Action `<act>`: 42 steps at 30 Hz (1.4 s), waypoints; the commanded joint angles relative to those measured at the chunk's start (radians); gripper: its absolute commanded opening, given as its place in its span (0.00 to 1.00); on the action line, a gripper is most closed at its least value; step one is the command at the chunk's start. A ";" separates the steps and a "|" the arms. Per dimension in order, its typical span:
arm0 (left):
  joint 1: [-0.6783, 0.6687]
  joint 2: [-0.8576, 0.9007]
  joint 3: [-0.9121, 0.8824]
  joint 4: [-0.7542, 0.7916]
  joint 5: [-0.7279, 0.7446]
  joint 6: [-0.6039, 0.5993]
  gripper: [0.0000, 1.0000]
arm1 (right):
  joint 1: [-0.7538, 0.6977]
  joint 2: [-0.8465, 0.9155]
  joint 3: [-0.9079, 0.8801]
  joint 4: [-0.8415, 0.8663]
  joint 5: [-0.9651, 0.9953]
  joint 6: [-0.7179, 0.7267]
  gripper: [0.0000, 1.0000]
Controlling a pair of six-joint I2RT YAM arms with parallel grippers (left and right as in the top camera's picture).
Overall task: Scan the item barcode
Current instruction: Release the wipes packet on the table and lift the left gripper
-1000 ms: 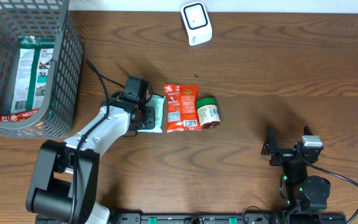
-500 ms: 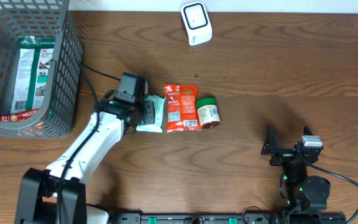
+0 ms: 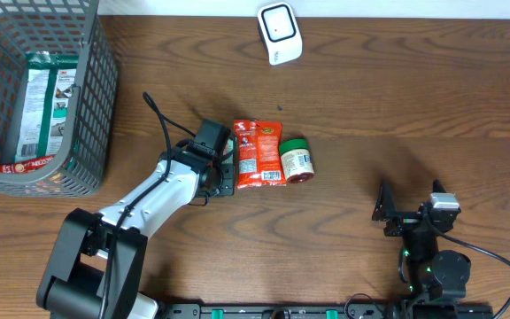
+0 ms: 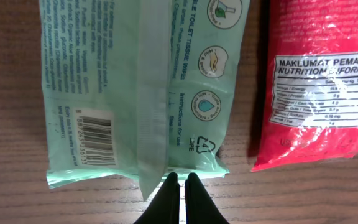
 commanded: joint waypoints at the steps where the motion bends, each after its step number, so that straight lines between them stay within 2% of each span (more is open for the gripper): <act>1: 0.005 -0.008 0.005 -0.004 -0.002 -0.008 0.07 | 0.004 -0.002 -0.001 -0.003 0.002 -0.006 0.99; 11: 0.005 -0.142 0.048 0.051 -0.018 -0.008 0.07 | 0.004 -0.002 -0.001 -0.003 0.002 -0.006 0.99; 21: 0.005 -0.031 0.013 0.080 -0.072 -0.010 0.07 | 0.004 -0.002 -0.001 -0.003 0.002 -0.006 0.99; 29: 0.001 0.093 0.013 0.071 0.029 -0.012 0.08 | 0.004 -0.002 -0.001 -0.003 0.002 -0.006 0.99; 34: 0.004 0.061 0.026 0.067 0.047 -0.008 0.08 | 0.004 -0.002 -0.001 -0.003 0.002 -0.006 0.99; 38: 0.004 -0.051 0.064 0.064 0.047 -0.008 0.17 | 0.004 -0.002 -0.001 -0.003 0.002 -0.006 0.99; 41: 0.015 -0.153 0.103 0.044 0.047 0.018 0.34 | 0.004 -0.002 -0.001 -0.003 0.002 -0.006 0.99; 42: 0.024 -0.183 0.129 0.020 0.043 0.025 0.43 | 0.004 -0.002 -0.001 -0.003 0.002 -0.006 0.99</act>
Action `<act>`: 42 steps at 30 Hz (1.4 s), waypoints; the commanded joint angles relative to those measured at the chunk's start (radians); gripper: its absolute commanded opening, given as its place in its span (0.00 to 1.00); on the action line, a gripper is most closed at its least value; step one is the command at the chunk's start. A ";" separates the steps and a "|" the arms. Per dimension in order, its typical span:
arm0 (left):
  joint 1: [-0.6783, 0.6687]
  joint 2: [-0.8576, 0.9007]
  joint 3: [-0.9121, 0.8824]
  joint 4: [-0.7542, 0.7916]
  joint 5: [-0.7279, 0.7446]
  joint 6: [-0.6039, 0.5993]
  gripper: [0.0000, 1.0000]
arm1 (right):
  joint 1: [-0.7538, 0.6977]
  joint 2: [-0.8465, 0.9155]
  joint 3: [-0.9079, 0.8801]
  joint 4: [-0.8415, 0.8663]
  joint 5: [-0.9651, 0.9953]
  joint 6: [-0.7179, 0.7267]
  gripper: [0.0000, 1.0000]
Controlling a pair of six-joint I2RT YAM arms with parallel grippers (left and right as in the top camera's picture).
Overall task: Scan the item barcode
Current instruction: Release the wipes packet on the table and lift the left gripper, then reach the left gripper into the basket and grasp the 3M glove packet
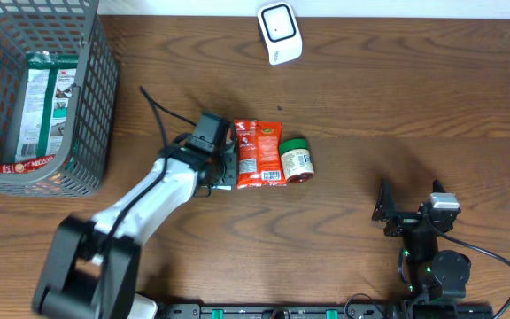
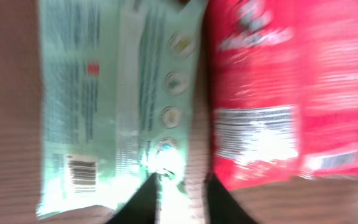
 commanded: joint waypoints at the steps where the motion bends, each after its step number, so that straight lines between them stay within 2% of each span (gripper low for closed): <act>1: 0.034 -0.148 0.130 -0.072 0.008 0.049 0.47 | 0.004 -0.002 -0.001 -0.003 0.002 -0.006 0.99; 3: 0.074 -0.181 0.246 -0.189 -0.004 0.078 0.50 | 0.004 -0.002 -0.001 -0.003 0.002 -0.006 0.99; 8: 0.235 -0.170 0.687 -0.552 -0.138 0.119 0.63 | 0.004 -0.002 -0.001 -0.003 0.002 -0.006 0.99; 10: 0.319 -0.164 0.832 -0.608 -0.207 0.117 0.65 | 0.004 -0.002 -0.001 -0.003 0.002 -0.006 0.99; 13: 0.451 -0.164 0.950 -0.603 -0.266 0.103 0.65 | 0.004 -0.002 -0.001 -0.003 0.002 -0.006 0.99; 20: 0.728 -0.126 0.971 -0.505 -0.273 0.091 0.66 | 0.004 -0.002 -0.001 -0.003 0.002 -0.006 0.99; 24: 0.823 -0.047 0.970 -0.509 -0.268 0.091 0.71 | 0.004 -0.002 -0.001 -0.003 0.002 -0.006 0.99; 30: 0.859 0.114 0.964 -0.504 -0.224 0.123 0.77 | 0.004 -0.002 -0.001 -0.003 0.002 -0.006 0.99; 42: 0.860 0.404 0.964 -0.432 -0.223 0.384 0.78 | 0.004 -0.002 -0.001 -0.003 0.002 -0.006 0.99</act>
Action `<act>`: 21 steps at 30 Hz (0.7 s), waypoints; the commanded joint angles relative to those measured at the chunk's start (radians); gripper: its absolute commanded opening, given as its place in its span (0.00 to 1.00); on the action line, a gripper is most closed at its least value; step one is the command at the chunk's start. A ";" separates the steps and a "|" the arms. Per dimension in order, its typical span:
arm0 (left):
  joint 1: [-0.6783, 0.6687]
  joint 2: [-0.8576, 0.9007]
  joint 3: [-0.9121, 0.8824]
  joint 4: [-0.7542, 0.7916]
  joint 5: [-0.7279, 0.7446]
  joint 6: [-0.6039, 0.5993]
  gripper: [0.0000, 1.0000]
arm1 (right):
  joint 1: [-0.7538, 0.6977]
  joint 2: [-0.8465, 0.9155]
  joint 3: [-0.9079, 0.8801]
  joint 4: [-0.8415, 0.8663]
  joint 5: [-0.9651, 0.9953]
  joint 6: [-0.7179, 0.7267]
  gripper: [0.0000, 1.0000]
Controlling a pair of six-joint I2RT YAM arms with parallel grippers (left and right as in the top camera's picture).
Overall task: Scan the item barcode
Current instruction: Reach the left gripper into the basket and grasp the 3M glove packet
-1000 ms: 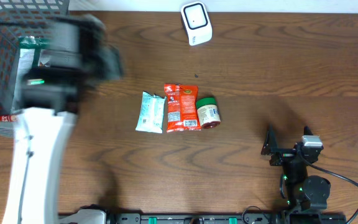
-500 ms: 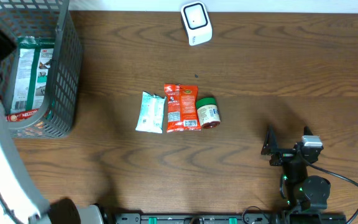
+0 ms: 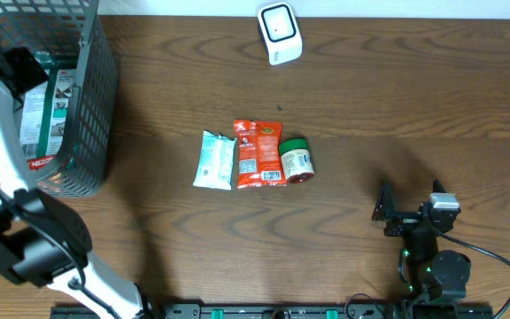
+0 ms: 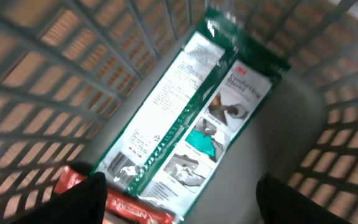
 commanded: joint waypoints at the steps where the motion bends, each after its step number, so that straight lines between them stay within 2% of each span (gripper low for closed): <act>1: 0.003 0.076 -0.001 0.012 -0.001 0.136 0.80 | 0.004 -0.002 -0.001 -0.004 0.002 -0.006 0.99; 7: 0.003 0.211 -0.001 0.023 0.106 0.250 0.83 | 0.004 -0.002 -0.001 -0.004 0.002 -0.006 0.99; 21: 0.003 0.385 -0.003 0.105 0.111 0.268 0.86 | 0.004 -0.002 -0.001 -0.004 0.002 -0.006 0.99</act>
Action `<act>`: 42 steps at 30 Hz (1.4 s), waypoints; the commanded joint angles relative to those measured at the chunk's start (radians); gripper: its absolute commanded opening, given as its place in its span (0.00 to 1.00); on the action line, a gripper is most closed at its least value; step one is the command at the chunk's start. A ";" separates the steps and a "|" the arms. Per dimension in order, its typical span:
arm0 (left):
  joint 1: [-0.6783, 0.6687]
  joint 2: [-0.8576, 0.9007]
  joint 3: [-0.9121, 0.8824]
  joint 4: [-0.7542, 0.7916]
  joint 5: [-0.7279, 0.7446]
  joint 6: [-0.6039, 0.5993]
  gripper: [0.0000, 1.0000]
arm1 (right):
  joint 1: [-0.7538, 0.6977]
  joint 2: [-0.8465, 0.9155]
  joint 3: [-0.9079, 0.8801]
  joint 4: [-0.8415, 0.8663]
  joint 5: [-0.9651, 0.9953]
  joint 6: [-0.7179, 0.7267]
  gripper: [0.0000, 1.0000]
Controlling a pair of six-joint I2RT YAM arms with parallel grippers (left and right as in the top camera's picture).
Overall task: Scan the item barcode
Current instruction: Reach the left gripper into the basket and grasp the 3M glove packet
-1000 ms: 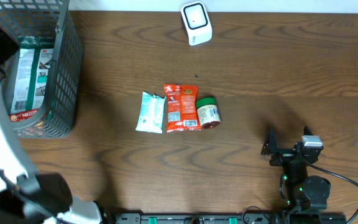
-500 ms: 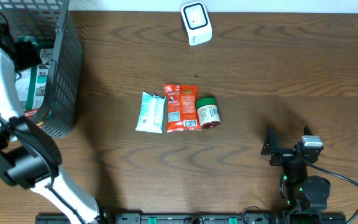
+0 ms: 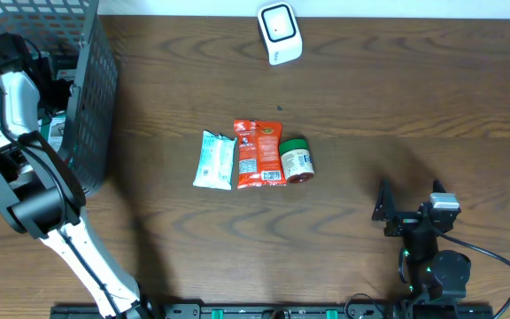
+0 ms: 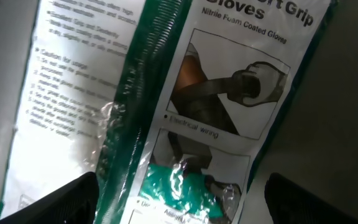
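Note:
A green and white pack of nitrile coated gloves [image 4: 185,124] lies in the grey wire basket [image 3: 91,106] at the far left. My left gripper [image 4: 182,199] hangs close over it, open wide, with one finger [image 4: 55,202] on each side of the pack and nothing held. In the overhead view the left arm [image 3: 11,89] reaches down into the basket and hides most of the pack. The white scanner [image 3: 279,33] stands at the back of the table. My right gripper [image 3: 382,211] rests at the front right, far from the items.
A pale green wipes pack [image 3: 213,160], a red snack packet [image 3: 258,153] and a green-lidded jar [image 3: 296,159] lie side by side mid-table. The basket's tall mesh walls close round the left gripper.
My left gripper has dropped lower into the basket, so the glove pack now fills its view. Its jaws are still wide open. The right arm has not moved.
My left gripper was shut at the edge of the wipes pack mid-table. Then it stood open there beside the red packet. Later it was open above the basket, the wipes pack left on the table, and now it is low over the glove pack.

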 commanded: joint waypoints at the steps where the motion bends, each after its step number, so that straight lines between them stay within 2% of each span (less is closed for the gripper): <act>1: 0.005 0.055 -0.006 0.006 -0.002 0.026 0.86 | 0.004 -0.002 -0.001 -0.004 0.002 -0.006 0.99; 8: 0.005 0.084 -0.014 0.008 -0.021 0.026 0.84 | 0.004 -0.002 -0.001 -0.004 0.002 -0.006 0.99; 11: 0.005 0.090 -0.025 0.008 -0.021 0.026 0.73 | 0.004 -0.002 -0.001 -0.004 0.002 -0.006 0.99; 17: 0.005 0.093 -0.037 0.008 -0.021 0.026 0.40 | 0.004 -0.002 -0.001 -0.004 0.002 -0.006 0.99; 19: 0.005 0.089 -0.036 0.008 -0.021 0.026 0.14 | 0.004 -0.002 -0.001 -0.004 0.002 -0.006 0.99; 20: 0.005 0.085 -0.034 0.009 -0.021 0.025 0.07 | 0.004 -0.002 -0.001 -0.004 0.002 -0.006 0.99; 26: 0.005 -0.027 -0.001 0.016 -0.021 -0.046 0.07 | 0.004 -0.002 -0.001 -0.004 0.002 -0.006 0.99; 34: 0.005 -0.324 -0.001 0.066 -0.022 -0.141 0.07 | 0.004 -0.002 -0.001 -0.004 0.002 -0.006 0.99; 42: 0.005 -0.519 -0.001 0.074 -0.021 -0.213 0.07 | 0.004 -0.002 -0.001 -0.004 0.002 -0.006 0.99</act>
